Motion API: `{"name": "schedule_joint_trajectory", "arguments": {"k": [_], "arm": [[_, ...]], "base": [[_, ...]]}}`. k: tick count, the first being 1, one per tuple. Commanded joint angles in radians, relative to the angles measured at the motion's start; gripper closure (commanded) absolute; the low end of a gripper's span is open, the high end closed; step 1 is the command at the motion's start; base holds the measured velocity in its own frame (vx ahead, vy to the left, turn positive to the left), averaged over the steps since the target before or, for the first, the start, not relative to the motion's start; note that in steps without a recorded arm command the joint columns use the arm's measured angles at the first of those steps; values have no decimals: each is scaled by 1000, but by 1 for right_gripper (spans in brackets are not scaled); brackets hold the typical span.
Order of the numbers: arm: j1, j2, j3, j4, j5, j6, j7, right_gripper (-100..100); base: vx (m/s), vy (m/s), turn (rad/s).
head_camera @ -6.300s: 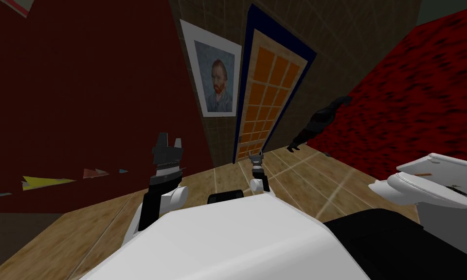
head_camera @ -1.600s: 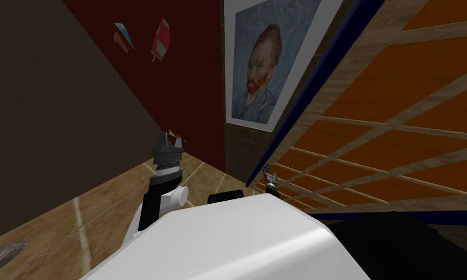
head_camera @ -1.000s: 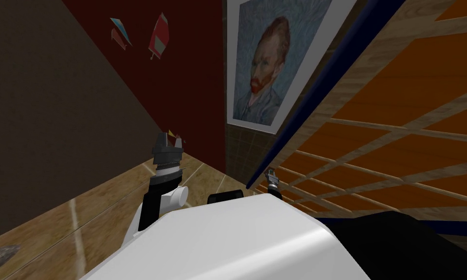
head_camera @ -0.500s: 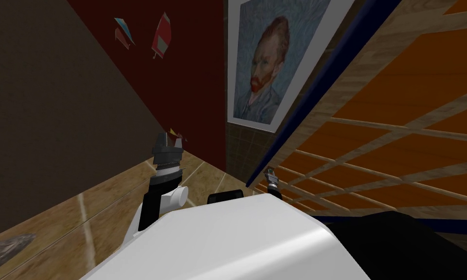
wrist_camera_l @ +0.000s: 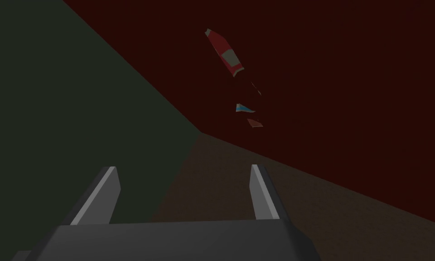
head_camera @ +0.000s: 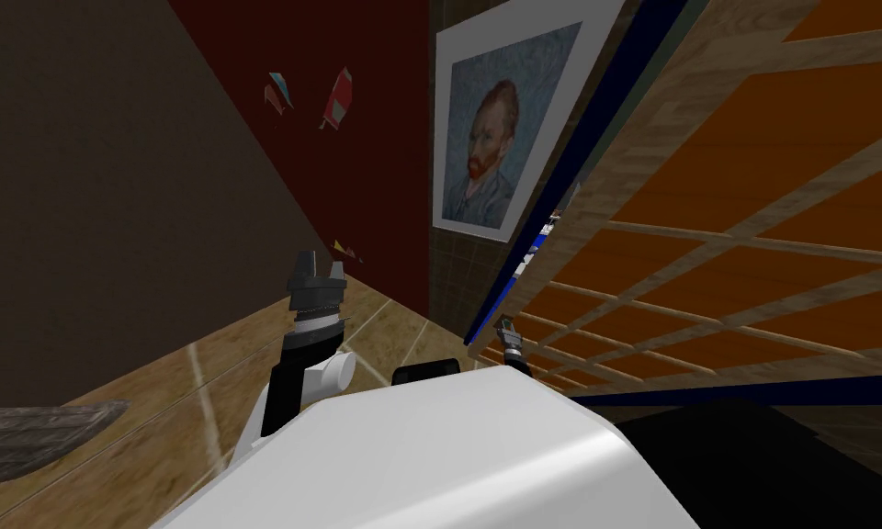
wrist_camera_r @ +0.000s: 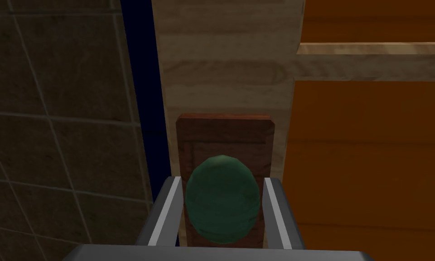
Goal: Pull the door open
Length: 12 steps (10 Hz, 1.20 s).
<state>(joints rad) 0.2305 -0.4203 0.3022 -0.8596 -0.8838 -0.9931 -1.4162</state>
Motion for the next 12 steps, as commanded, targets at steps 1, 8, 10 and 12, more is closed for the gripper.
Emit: {"name": "schedule_joint_trajectory", "arguments": {"k": [1, 8, 10, 12], "arm": [[8, -8, 17, -15, 9, 1, -7, 100], [36, -42, 96, -48, 56, -26, -44, 100], [45, -54, 123, -59, 72, -35, -57, 100], [43, -55, 127, -55, 75, -38, -60, 100]], "base": [[-198, 5, 44], [-188, -9, 50], [-220, -16, 58], [-160, -1, 29]]}}
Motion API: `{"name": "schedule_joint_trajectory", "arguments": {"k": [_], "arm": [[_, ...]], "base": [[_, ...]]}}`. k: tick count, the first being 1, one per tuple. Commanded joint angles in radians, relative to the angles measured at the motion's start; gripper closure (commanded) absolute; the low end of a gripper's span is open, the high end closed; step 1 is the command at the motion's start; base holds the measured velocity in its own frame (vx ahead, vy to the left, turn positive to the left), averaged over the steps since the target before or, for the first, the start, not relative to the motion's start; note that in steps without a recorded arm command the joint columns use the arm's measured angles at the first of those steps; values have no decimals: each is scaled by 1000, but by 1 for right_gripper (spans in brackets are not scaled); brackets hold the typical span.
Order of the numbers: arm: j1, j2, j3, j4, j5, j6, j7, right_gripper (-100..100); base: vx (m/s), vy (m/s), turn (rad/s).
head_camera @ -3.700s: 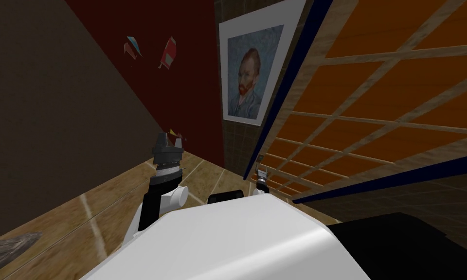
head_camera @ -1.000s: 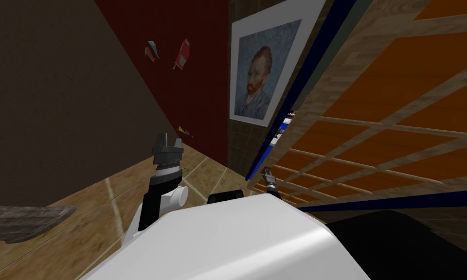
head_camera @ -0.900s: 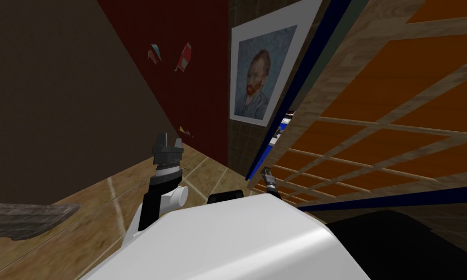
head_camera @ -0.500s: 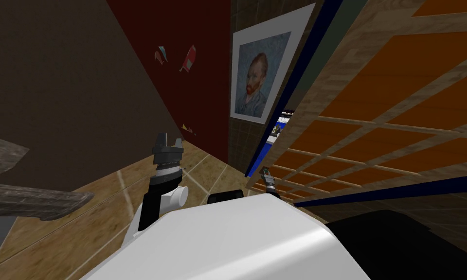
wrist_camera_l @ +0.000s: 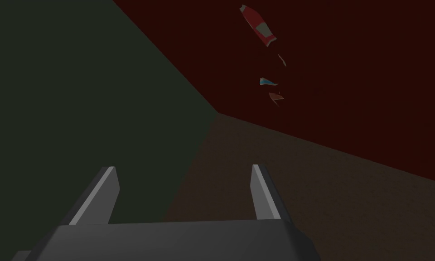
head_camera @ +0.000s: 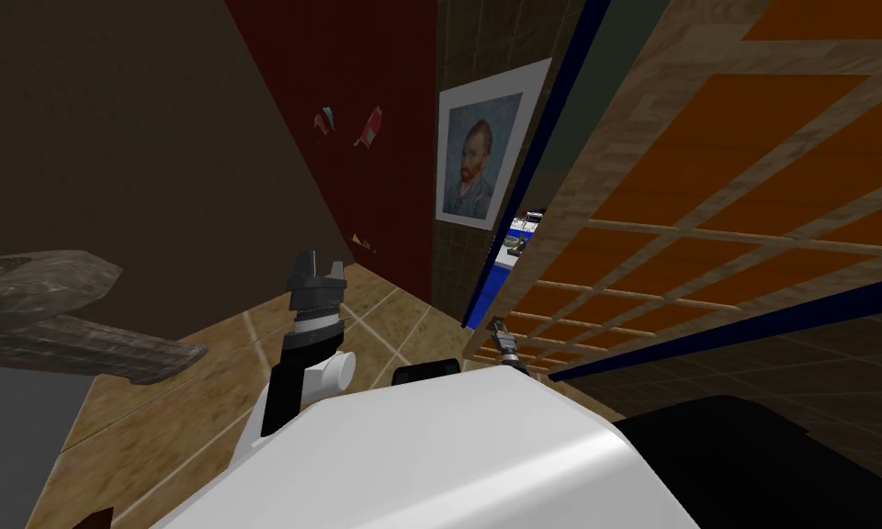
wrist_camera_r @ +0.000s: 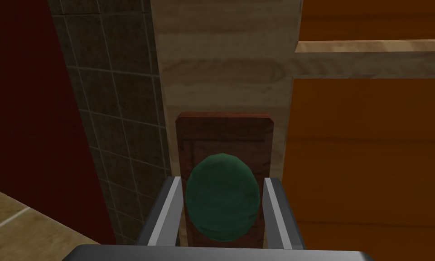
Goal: Pull the door open
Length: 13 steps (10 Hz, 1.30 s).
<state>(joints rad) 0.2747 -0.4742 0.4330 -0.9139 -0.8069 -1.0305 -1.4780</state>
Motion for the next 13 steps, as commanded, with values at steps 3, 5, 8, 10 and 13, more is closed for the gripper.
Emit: {"name": "schedule_joint_trajectory", "arguments": {"k": [3, 5, 8, 10, 13], "arm": [[17, -28, 38, 4, 21, -36, -34, 100], [29, -47, 65, 6, 36, -62, -58, 100], [31, -57, 79, 11, 46, -77, -70, 100], [39, -73, 108, 31, 57, -111, -98, 100], [46, -93, 137, 52, 69, -149, -128, 100]], "base": [[-204, -15, 113], [-239, -41, 115], [-195, -10, 69], [-191, -25, 158], [-233, -31, 124]]}}
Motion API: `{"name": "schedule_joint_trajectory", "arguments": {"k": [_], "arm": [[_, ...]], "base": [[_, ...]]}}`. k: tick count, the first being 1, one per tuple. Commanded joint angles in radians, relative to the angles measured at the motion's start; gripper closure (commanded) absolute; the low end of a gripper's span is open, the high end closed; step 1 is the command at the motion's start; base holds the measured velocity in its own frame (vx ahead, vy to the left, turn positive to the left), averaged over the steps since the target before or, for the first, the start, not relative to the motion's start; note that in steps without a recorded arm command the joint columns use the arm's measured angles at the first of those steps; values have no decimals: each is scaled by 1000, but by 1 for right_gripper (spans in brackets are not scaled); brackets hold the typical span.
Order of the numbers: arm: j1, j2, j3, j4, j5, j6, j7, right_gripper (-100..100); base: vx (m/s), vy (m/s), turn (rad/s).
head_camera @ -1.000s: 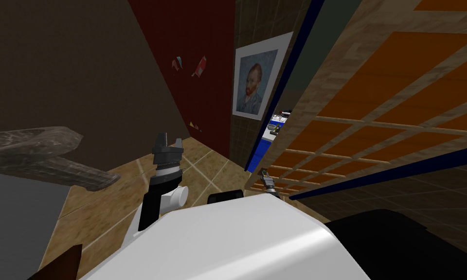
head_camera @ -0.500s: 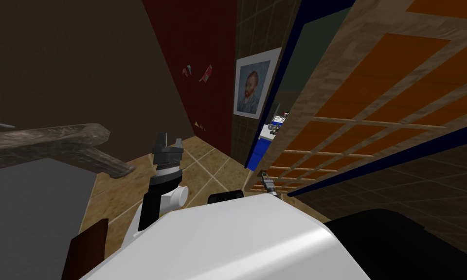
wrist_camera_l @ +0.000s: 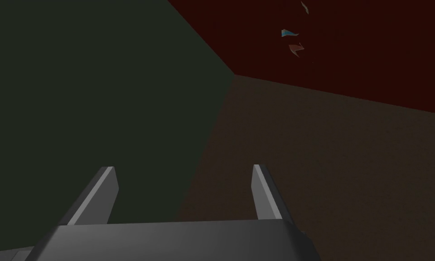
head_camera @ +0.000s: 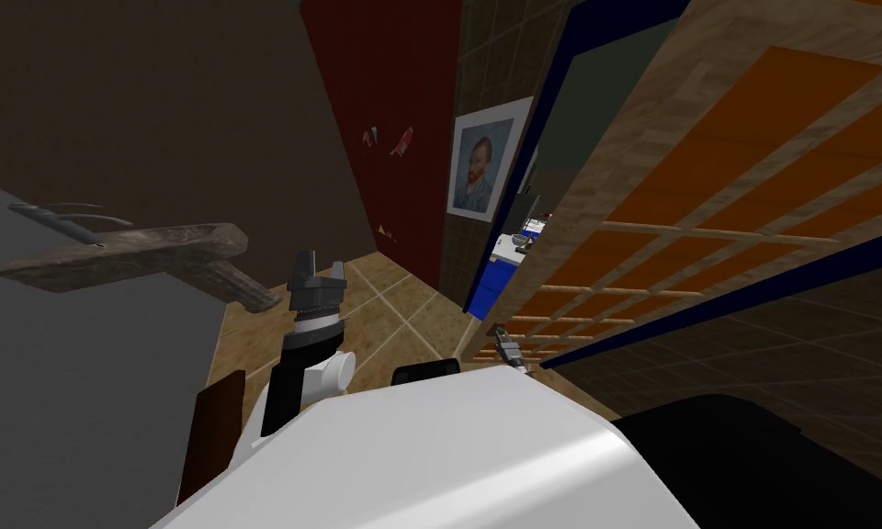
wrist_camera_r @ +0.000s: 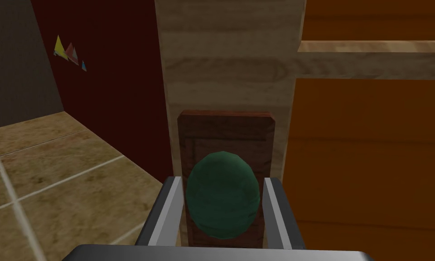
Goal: Pull the door open
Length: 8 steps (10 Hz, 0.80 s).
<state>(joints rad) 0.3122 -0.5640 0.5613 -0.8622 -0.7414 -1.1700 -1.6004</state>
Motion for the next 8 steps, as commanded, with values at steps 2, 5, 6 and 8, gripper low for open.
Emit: {"name": "schedule_joint_trajectory", "arguments": {"k": [2, 5, 6, 8], "arm": [[13, -17, 28, 15, 11, -35, -26, 100], [9, -19, 40, 29, 15, -48, -36, 100], [8, -22, 46, 37, 17, -56, -43, 100], [6, -29, 58, 55, 20, -75, -58, 100]], "base": [[-249, -53, 137], [-152, -35, 111], [-230, -34, 160], [-200, -16, 129]]}}
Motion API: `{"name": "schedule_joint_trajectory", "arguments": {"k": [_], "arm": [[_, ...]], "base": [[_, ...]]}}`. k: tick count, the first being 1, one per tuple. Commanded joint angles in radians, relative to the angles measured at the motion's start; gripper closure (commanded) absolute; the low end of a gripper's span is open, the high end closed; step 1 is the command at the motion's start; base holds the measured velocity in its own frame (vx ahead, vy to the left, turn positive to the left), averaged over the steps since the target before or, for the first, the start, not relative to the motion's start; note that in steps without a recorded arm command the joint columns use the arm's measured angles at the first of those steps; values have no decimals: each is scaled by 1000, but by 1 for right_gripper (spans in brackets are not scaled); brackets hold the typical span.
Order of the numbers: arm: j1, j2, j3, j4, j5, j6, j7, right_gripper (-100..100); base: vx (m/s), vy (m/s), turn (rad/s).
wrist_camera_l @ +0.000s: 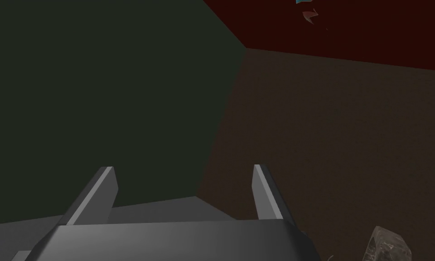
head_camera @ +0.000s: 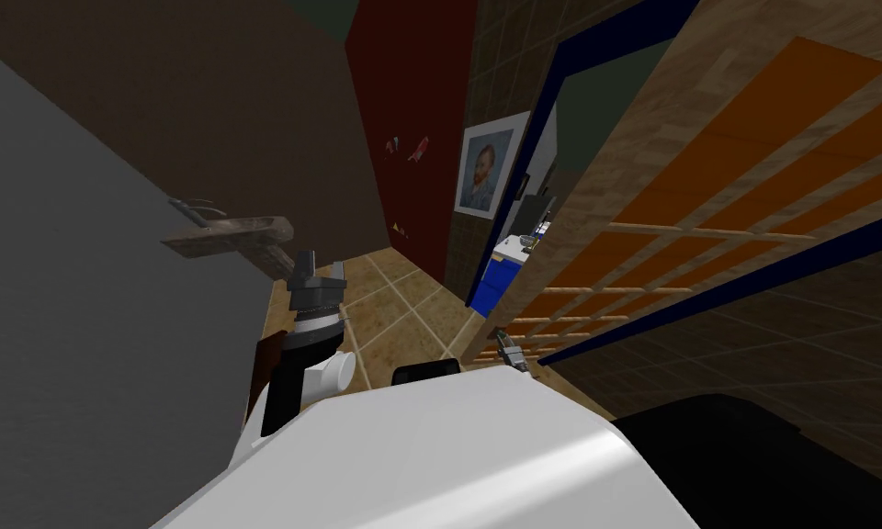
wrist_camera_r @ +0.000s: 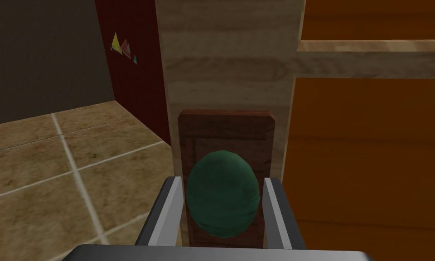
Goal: Pull the door open
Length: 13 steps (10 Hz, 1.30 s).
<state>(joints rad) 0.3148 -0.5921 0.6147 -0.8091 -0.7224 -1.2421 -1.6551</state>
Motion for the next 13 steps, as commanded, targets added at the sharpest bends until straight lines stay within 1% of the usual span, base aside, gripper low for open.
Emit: {"name": "schedule_joint_trajectory", "arguments": {"k": [1, 4, 5, 6, 13], "arm": [[2, -4, 11, 10, 3, -12, -10, 100], [-2, -14, 27, 34, 8, -38, -31, 100], [-7, -10, 23, 38, 7, -35, -28, 100], [-9, -11, 33, 52, 10, -47, -38, 100], [-20, -23, 66, 108, 18, -99, -77, 100]], "base": [[-203, -28, 110], [-214, -35, 130], [-98, -19, 30], [-123, -46, 136], [-200, -48, 141]]}}
